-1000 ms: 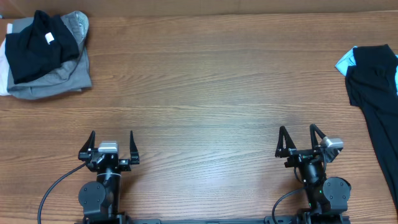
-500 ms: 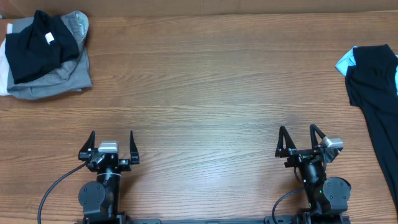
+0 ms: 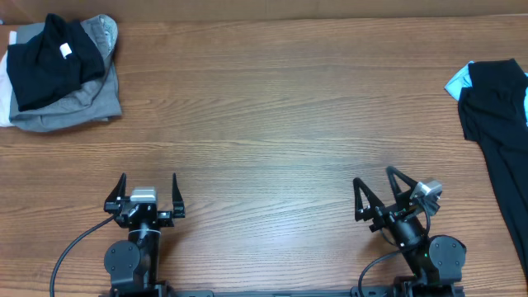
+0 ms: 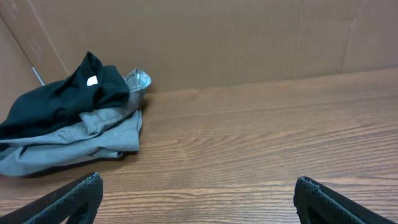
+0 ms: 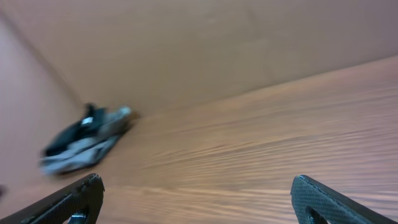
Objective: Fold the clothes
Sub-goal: 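Reach the right gripper to the black shirt at the right edge and grasp it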
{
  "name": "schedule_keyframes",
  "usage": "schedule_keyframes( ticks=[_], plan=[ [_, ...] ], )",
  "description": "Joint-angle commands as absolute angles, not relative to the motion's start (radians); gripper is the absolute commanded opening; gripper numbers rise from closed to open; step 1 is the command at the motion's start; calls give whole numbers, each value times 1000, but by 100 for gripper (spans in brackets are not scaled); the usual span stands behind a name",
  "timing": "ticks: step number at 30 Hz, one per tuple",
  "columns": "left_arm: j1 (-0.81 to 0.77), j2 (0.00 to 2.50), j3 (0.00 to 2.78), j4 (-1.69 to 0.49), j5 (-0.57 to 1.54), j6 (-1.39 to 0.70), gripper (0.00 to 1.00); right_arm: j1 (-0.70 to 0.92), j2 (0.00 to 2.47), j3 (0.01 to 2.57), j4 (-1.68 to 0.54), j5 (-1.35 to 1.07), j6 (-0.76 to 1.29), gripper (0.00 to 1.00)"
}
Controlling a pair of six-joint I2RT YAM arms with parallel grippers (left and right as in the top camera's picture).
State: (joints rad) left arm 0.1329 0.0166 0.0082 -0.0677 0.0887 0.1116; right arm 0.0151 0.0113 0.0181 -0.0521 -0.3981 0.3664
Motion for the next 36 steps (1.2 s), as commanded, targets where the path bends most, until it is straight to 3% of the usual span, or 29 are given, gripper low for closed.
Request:
schedule_keyframes(
  ticks=[1, 8, 16, 26, 31, 36],
  plan=[
    [139, 4, 5, -71, 77, 105, 100, 22, 3, 8, 9, -518, 447, 100],
    [139, 4, 5, -71, 77, 105, 100, 21, 3, 13, 266, -447, 441, 100],
    [139, 4, 5, -71, 77, 105, 100, 21, 126, 170, 243, -313, 289, 100],
    [139, 4, 5, -71, 77, 105, 100, -47, 801, 773, -210, 207, -17, 100],
    [139, 4, 5, -71, 77, 105, 100, -245, 1247, 1141, -492, 207, -60, 100],
    [139, 4, 5, -71, 77, 105, 100, -329, 1557, 1433, -770, 136, -52, 100]
  ],
)
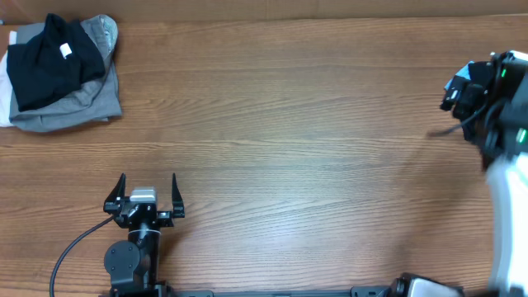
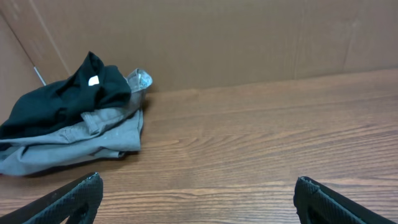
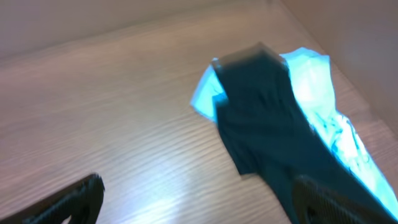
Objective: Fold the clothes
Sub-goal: 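Reach the right gripper to the black shirt at the right edge and grasp it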
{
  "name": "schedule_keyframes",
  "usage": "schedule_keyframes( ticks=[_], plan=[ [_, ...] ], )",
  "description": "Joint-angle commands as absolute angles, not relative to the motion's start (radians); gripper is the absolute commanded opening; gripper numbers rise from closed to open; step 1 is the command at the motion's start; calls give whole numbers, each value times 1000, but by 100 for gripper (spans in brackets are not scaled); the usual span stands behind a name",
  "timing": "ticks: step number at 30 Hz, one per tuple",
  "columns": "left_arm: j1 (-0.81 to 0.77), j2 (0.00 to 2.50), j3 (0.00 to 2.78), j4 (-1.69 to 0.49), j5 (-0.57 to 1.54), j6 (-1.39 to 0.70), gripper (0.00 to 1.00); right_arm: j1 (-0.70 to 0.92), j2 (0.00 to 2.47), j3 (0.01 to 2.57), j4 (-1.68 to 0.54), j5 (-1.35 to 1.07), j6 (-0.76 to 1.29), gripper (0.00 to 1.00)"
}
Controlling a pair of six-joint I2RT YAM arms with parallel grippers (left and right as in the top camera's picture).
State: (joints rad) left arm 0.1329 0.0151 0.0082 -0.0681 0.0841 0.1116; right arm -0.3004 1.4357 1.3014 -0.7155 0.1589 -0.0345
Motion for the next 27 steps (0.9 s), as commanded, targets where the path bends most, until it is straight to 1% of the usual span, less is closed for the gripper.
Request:
schedule_keyframes(
  ticks=[1, 8, 12, 17, 20, 25, 27],
  plan=[
    [139, 4, 5, -71, 77, 105, 100, -335, 1600, 1461, -776, 124, -51, 100],
    [139, 4, 5, -71, 77, 105, 100, -346, 1843, 1487, -662, 168, -20, 100],
    [139, 4, 5, -71, 77, 105, 100, -361, 1973, 1545, -666, 254, 1, 100],
    [139, 4, 5, -71, 77, 105, 100, -403, 2112, 1635, -646, 269, 27, 100],
    [139, 4, 5, -71, 78, 105, 100, -429, 2132, 1639, -609, 256, 60, 100],
    [139, 4, 5, -71, 77, 105, 100, -453, 2151, 1639, -568, 172, 60, 93],
    [139, 4, 5, -71, 77, 105, 100, -453, 2162, 1639, -548, 155, 60, 92]
  ],
)
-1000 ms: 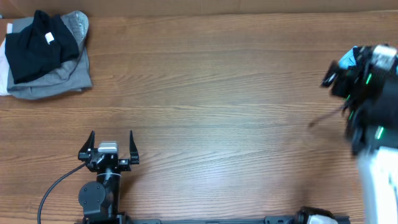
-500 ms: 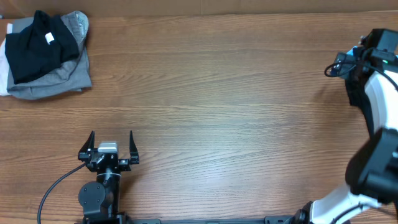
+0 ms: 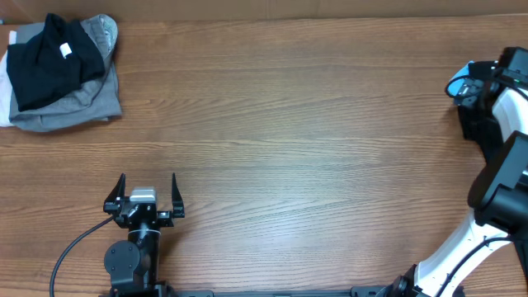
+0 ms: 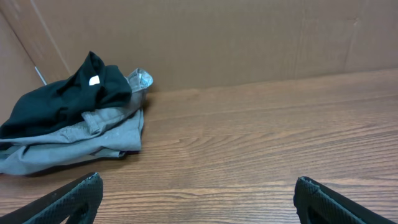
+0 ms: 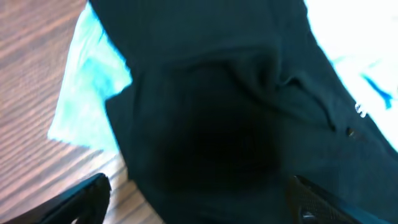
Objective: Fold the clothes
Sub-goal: 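Reach the right gripper to the black shirt at the right edge and grasp it, then drag the black shirt with the right gripper to the table center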
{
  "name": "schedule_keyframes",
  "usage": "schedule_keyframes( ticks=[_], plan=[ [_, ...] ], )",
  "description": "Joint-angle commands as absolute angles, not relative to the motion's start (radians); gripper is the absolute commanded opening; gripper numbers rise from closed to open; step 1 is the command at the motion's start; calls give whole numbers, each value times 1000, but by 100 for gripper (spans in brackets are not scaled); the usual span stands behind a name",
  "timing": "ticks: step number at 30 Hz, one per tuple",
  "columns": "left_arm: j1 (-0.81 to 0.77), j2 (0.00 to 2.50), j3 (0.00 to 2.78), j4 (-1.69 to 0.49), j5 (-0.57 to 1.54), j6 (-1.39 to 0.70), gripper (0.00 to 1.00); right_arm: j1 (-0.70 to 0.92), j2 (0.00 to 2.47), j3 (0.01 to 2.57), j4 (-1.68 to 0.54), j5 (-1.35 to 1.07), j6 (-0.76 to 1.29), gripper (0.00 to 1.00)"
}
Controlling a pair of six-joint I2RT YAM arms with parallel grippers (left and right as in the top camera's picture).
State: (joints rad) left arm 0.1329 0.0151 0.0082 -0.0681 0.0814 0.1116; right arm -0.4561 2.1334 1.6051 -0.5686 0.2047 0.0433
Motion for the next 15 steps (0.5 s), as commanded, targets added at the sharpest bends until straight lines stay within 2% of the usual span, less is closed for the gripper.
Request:
schedule_keyframes(
  ticks=[1, 8, 10, 11, 12, 14, 15],
  plan=[
    [139, 4, 5, -71, 77, 105, 100, -453, 2168, 1639, -538, 155, 62, 92],
    [139, 4, 5, -71, 77, 105, 100, -440, 2219, 1639, -493, 161, 93, 91],
    [139, 4, 5, -71, 77, 105, 100, -441, 2234, 1639, -487, 187, 124, 88],
    [139, 4, 5, -71, 77, 105, 100, -443, 2235, 1639, -485, 192, 128, 85],
    [139, 4, 5, -71, 77, 105, 100, -446, 2235, 1639, -482, 194, 128, 77],
    [139, 4, 5, -71, 77, 105, 100, -447, 2235, 1639, -475, 194, 128, 68],
    [139, 4, 5, -71, 77, 105, 100, -447, 2235, 1639, -474, 194, 128, 57]
  ],
)
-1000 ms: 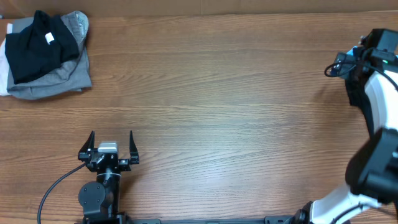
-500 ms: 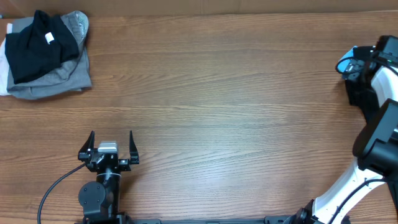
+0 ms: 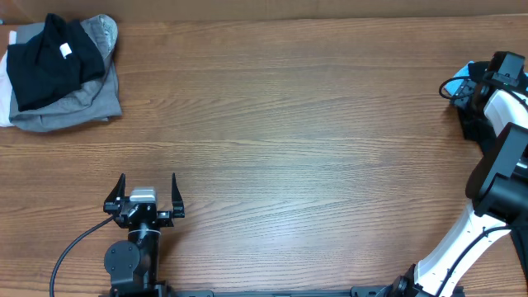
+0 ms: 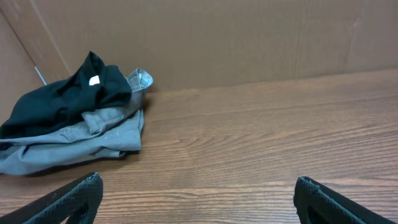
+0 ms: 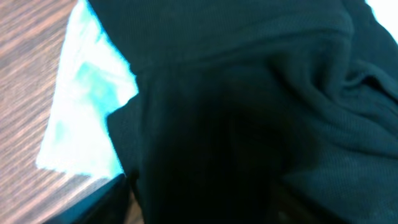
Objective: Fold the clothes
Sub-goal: 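Drag the black shirt with the right gripper to the table center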
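Note:
A black garment fills the right wrist view, lying over a light blue cloth at the table's far right edge. My right gripper is down on the black fabric with its jaws wide; one finger shows at the lower left, the other is lost in the dark cloth. From overhead the right arm reaches to that spot, with a bit of blue cloth beside it. My left gripper stands open and empty near the front edge.
A pile of clothes lies at the far left corner: a black piece on a grey one, also in the left wrist view. A cardboard wall stands behind the wooden table.
My right gripper has sunk closer onto the black garment, which now fills nearly the whole wrist view. The left arm has not moved.
Both grippers stood open at the front edge. Then the right arm was out at the far right edge, looking down at the black garment on the blue cloth. It was then close above the black fabric, and now rests against it.

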{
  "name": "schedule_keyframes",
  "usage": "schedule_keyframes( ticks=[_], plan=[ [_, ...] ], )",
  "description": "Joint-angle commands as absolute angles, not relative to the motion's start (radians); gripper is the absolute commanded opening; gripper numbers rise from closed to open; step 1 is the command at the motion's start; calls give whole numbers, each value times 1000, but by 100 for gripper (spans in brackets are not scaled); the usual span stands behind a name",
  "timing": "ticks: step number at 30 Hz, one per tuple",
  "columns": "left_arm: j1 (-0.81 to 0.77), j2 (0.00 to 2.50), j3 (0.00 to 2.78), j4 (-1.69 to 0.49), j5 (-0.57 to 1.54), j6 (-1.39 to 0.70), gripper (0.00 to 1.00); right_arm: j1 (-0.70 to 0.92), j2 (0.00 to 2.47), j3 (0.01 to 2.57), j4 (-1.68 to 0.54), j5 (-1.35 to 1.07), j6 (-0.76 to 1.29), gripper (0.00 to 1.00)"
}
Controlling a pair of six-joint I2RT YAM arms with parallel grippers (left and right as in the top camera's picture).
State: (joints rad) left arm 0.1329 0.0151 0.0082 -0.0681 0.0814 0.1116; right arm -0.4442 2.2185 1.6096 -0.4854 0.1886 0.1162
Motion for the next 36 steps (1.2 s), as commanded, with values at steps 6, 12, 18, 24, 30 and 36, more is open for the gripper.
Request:
schedule_keyframes(
  ticks=[6, 12, 18, 24, 30, 36],
  plan=[
    [139, 4, 5, -71, 77, 105, 100, -447, 2235, 1639, -481, 194, 128, 29],
    [139, 4, 5, -71, 77, 105, 100, -446, 2230, 1639, -519, 194, 128, 4],
    [139, 4, 5, -71, 77, 105, 100, -444, 2122, 1682, -594, 189, 132, 4],
    [139, 4, 5, -71, 77, 105, 100, -410, 1915, 1705, -630, 150, 132, 4],
    [139, 4, 5, -71, 77, 105, 100, -273, 1746, 1706, -610, 4, 131, 4],
    [139, 4, 5, -71, 77, 105, 100, -43, 1711, 1706, -569, -88, 132, 4]
  ],
)
